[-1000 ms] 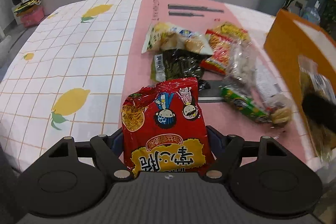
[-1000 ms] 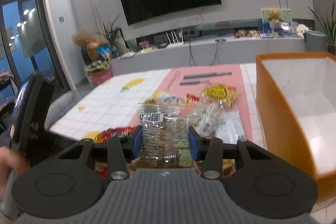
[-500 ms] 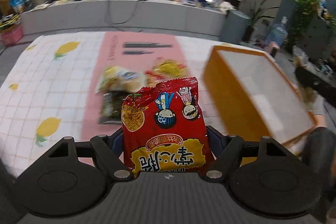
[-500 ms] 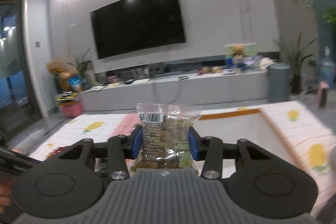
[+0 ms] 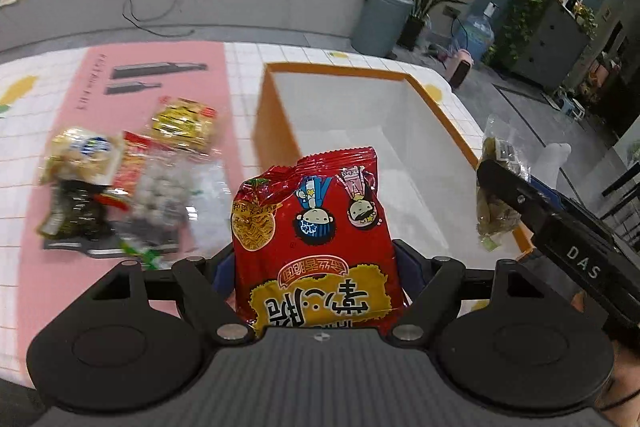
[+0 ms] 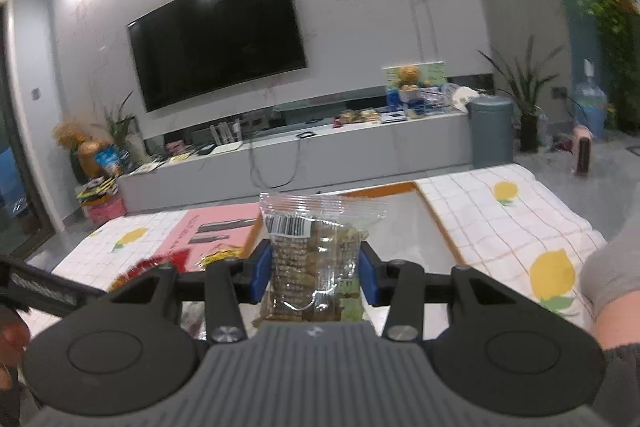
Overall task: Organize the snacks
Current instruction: 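Lift both bags and carry them over the orange box, then open the left tool dropping the noodle bag while the right tool releases the cracker bag into the box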
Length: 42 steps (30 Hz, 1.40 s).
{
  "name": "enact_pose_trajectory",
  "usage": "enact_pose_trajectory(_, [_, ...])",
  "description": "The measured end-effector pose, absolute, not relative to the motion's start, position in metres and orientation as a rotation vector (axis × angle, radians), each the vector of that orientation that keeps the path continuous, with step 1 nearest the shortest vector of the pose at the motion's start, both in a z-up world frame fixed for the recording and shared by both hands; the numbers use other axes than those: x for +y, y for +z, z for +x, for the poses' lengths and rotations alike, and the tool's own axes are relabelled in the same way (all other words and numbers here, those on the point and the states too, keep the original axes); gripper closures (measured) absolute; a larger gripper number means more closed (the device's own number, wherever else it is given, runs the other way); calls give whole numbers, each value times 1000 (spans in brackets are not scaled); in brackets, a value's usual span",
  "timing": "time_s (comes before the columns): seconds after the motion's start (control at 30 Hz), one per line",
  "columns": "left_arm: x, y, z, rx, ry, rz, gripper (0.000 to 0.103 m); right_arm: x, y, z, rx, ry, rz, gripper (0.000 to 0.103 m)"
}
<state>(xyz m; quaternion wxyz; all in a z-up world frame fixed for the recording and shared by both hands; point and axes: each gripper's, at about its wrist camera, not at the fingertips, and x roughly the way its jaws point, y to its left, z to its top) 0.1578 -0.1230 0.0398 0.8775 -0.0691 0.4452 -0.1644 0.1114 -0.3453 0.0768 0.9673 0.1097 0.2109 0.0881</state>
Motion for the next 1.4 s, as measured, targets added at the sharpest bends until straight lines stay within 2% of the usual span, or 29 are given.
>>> enact_pose_trajectory(0.43, [-178, 31, 181, 990, -405, -154, 14, -376, 73, 111, 375, 54, 345, 60])
enact_pose_trajectory(0.8, [-195, 16, 182, 960, -358, -79, 14, -375, 72, 111, 361, 67, 354, 60])
enact_pose_trajectory(1.13, [-199, 15, 184, 954, -368, -95, 11, -377, 69, 114, 364, 79, 347, 60])
enact_pose_trajectory(1.4, [-184, 38, 160, 893, -390, -55, 11, -377, 67, 118, 380, 89, 354, 60])
